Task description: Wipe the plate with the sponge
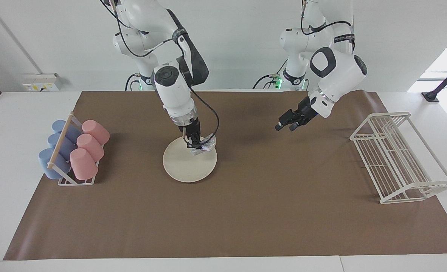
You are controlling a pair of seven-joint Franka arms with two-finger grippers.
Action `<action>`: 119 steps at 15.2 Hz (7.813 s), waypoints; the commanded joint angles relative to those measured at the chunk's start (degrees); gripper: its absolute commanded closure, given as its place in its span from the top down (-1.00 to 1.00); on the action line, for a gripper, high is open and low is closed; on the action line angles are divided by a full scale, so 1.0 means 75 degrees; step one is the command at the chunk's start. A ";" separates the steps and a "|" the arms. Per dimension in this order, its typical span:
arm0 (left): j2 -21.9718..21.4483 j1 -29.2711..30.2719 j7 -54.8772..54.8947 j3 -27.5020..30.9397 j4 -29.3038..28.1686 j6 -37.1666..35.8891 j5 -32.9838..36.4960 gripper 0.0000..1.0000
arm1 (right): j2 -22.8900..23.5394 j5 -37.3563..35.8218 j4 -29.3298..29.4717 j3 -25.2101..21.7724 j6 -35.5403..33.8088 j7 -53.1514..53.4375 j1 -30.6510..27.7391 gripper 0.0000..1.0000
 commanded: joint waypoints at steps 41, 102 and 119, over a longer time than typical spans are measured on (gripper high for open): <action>0.0724 -0.0551 0.4284 0.0218 0.1248 -0.2250 -0.3378 -1.00 | 0.0259 -0.0210 0.0917 0.0132 -0.0038 0.1592 0.1662 -1.00; 0.3478 -0.0669 -0.2594 0.0194 0.4388 -0.6250 1.3777 -1.00 | -0.1628 -0.0597 0.1057 -0.0067 -0.4268 -1.5435 -0.4279 1.00; 0.3654 0.0140 -0.4024 0.0171 0.4025 -0.4770 1.3532 -0.82 | -0.1546 -0.1623 0.2182 0.0156 -0.5391 -1.5048 -0.3578 1.00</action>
